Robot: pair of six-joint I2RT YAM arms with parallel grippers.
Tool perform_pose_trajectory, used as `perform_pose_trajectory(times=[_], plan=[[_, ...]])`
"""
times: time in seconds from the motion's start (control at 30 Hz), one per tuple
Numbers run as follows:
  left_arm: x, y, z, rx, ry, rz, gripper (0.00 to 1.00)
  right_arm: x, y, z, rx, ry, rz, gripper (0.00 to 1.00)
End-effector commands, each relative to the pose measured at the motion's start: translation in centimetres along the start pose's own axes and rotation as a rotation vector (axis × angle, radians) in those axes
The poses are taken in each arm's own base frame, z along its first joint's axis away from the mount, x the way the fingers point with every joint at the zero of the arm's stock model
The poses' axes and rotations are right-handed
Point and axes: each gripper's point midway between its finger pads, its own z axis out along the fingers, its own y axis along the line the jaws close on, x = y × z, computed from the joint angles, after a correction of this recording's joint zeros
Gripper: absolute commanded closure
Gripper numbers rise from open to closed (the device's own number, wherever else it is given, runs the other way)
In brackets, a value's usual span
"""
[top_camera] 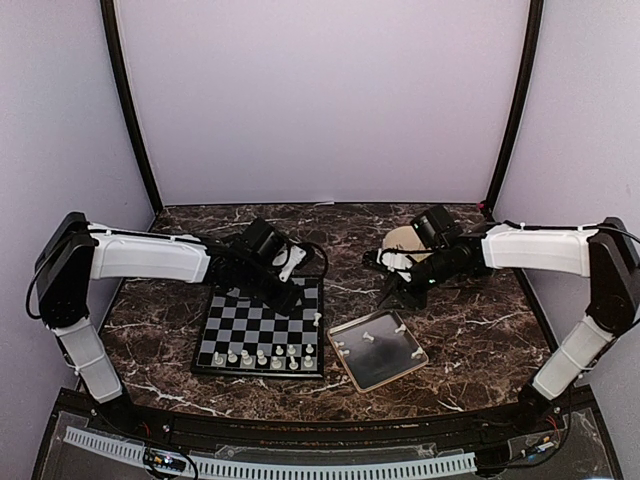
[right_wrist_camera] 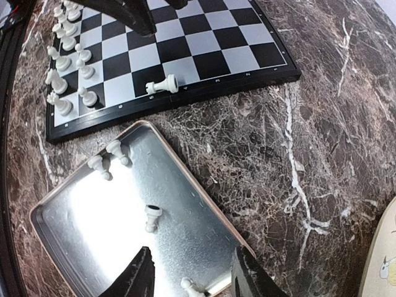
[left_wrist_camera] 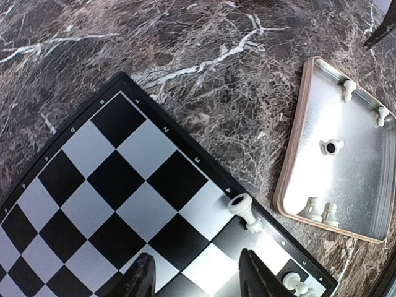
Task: Set up the chess pieces on the board
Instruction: Adjust the rook on the chessboard.
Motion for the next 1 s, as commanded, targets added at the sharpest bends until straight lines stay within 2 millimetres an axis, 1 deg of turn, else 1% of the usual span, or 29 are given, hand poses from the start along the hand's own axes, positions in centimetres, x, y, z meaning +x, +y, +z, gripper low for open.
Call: perform_pose_trajectory(times=[0.0,0.1,0.17,0.23,0.27,0.3,0.4,0.5,0.63,0.7,0.97], plan=[[0.0,1.0,-1.8,-0.047,-0.049,-0.122,0.52,-0.2,-0.7,0.7,0.015,0.034,-0.161,0.57],[0.3,1.0,-2.7,-0.044,-0.066,-0.146,0.52,-1.1,-1.4,2.3,0.027,0.072,-0.258,0.58],[0.7,1.2,-3.4,-0.056,-0.081,-0.168,0.52,-2.8,-2.1,3.2,0.040,0.063,-0.325,0.58],[1.0,1.6,-4.3,-0.075,-0.099,-0.198,0.53,-4.4,-2.4,4.3,0.035,0.056,-0.366,0.59],[1.0,1.9,-5.1,-0.085,-0.118,-0.214,0.53,-5.2,-2.5,4.9,0.032,0.054,-0.389,0.59],[1.1,2.2,-5.7,-0.097,-0.134,-0.231,0.53,-5.4,-2.4,5.9,0.017,0.067,-0.407,0.59],[1.8,3.0,-7.3,-0.109,-0.174,-0.279,0.53,-6.3,-2.0,7.9,-0.009,0.098,-0.490,0.59],[2.5,3.6,-8.5,-0.120,-0.199,-0.307,0.52,-6.5,-1.3,9.7,-0.041,0.130,-0.565,0.58],[3.3,4.2,-9.4,-0.135,-0.216,-0.323,0.53,-6.7,-0.3,11.4,-0.101,0.161,-0.612,0.58],[3.5,4.4,-9.6,-0.138,-0.220,-0.327,0.53,-6.8,0.0,11.9,-0.117,0.170,-0.627,0.58],[4.1,4.7,-9.6,-0.137,-0.231,-0.322,0.52,-5.8,1.0,13.2,-0.155,0.216,-0.661,0.58]])
